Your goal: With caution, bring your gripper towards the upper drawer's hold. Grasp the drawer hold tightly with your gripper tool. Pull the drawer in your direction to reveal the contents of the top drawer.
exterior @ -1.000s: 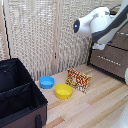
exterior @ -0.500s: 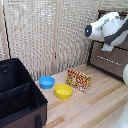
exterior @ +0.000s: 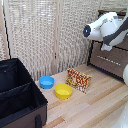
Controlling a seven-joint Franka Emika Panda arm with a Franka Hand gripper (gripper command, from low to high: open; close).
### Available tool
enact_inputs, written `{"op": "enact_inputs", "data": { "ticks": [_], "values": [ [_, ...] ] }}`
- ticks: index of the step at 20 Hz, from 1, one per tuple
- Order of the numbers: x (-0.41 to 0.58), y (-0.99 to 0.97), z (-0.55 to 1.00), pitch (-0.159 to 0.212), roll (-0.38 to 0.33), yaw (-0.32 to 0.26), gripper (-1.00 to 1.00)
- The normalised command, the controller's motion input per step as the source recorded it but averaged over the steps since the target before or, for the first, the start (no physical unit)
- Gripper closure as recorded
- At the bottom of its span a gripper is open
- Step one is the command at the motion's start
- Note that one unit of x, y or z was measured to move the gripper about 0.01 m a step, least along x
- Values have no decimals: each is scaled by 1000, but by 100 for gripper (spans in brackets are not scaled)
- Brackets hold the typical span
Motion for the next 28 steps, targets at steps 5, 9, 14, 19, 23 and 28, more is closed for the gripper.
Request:
{"op": "enact_inputs", "data": {
  "ticks": [5, 9, 14, 19, 23, 28],
  "values": [
    [12, -33, 245, 25, -36, 0, 100],
    [176, 486, 119, -7, -7, 48, 100],
    [335, 788, 66, -25, 0, 12, 100],
    [354, 872, 2, -41, 0, 0, 100],
    [327, 867, 6, -42, 0, 0, 100],
    [346, 867, 0, -36, 0, 0, 100]
  ]
}}
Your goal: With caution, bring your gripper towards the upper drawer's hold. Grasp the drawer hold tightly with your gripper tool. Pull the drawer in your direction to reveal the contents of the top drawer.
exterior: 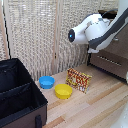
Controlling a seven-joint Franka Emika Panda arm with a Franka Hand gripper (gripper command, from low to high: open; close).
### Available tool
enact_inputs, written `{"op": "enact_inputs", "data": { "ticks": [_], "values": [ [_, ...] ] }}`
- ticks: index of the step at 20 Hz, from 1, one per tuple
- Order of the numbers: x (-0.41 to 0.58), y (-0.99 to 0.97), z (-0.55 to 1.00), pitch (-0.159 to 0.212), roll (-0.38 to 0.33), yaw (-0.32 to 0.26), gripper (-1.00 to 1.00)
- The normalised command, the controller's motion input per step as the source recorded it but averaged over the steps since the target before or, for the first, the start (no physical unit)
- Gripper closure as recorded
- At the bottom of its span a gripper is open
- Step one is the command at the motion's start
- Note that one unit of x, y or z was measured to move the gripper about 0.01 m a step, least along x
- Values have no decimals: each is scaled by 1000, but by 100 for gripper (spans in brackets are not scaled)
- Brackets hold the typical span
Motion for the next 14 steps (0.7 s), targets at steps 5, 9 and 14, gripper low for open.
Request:
{"op": "enact_inputs", "data": {
  "ticks": [5, 9, 14],
  "values": [
    [271, 382, 0, -9, 0, 0, -100],
    [152, -24, 116, -1, -6, -61, -100],
    [240, 1, 315, -28, -2, -95, -100]
  ]
}}
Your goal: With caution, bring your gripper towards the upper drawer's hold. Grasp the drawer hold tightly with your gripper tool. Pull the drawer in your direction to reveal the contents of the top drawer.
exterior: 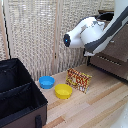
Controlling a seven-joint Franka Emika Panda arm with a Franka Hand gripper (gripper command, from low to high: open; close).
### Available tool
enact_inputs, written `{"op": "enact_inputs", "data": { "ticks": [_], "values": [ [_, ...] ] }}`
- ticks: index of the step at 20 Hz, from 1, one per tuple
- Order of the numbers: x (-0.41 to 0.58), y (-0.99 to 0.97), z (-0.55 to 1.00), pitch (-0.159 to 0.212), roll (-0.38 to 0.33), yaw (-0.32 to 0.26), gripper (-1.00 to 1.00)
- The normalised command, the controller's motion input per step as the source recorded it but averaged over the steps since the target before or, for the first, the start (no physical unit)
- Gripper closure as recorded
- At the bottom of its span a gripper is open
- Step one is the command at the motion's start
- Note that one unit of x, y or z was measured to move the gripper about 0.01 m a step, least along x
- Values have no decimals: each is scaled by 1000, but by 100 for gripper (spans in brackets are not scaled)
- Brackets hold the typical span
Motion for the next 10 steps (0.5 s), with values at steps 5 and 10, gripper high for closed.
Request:
{"op": "enact_inputs", "data": {
  "ticks": [5, 10],
  "values": [
    [408, 432, 35, -17, -14, -12, -100],
    [416, 622, -6, -6, -4, 13, -100]
  ]
}}
